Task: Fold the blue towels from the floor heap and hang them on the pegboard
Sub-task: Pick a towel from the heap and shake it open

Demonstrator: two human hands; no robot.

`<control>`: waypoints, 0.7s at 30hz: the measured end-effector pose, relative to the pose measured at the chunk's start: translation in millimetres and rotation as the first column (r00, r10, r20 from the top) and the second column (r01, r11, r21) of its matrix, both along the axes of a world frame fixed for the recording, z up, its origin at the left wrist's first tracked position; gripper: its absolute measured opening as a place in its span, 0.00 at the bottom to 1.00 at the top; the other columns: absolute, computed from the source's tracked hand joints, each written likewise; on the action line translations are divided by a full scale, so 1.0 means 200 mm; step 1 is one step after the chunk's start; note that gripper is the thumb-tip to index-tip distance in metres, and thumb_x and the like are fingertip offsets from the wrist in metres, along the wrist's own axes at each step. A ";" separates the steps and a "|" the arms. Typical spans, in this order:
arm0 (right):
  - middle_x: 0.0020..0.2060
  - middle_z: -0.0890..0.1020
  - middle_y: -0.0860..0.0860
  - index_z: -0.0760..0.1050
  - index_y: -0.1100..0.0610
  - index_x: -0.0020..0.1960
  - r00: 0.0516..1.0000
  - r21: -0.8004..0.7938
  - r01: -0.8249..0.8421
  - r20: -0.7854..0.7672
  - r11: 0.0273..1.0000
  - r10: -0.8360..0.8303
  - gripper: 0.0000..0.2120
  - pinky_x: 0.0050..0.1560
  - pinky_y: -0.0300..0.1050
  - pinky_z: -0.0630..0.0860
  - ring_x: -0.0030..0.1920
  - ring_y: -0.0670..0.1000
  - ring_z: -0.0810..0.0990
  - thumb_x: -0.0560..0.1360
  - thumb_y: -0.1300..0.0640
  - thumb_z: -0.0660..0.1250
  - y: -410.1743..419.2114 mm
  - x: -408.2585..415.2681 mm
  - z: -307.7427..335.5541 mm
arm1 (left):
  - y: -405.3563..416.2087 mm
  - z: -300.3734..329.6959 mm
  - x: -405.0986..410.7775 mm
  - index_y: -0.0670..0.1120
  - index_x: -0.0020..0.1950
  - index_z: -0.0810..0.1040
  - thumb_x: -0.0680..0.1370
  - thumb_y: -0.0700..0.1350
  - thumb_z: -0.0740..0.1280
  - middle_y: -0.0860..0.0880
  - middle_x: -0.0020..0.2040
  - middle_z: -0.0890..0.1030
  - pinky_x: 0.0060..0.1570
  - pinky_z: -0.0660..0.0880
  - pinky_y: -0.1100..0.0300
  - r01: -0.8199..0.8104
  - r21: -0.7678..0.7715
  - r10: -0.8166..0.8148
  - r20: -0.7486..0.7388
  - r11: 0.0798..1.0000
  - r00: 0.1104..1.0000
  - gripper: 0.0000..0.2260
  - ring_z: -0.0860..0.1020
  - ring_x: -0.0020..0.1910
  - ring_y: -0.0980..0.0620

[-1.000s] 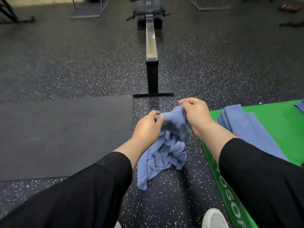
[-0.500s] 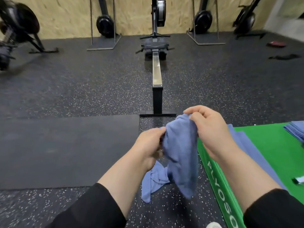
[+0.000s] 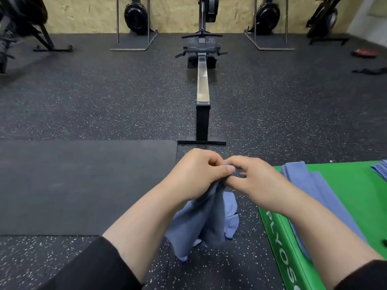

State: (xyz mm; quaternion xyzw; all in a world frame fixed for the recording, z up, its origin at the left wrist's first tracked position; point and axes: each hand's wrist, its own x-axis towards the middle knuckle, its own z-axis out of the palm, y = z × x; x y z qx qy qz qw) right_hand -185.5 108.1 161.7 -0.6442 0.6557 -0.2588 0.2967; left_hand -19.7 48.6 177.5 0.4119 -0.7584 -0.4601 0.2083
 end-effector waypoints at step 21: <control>0.30 0.72 0.45 0.77 0.60 0.41 0.981 -0.137 0.057 0.194 0.989 -0.030 0.14 0.38 0.46 0.65 0.34 0.43 0.68 0.80 0.50 0.68 0.01 0.05 0.04 | 0.03 0.02 0.11 0.49 0.43 0.81 0.81 0.47 0.68 0.55 0.35 0.81 0.39 0.72 0.61 -0.040 -0.047 0.034 -0.113 0.998 0.993 0.08 0.74 0.33 0.60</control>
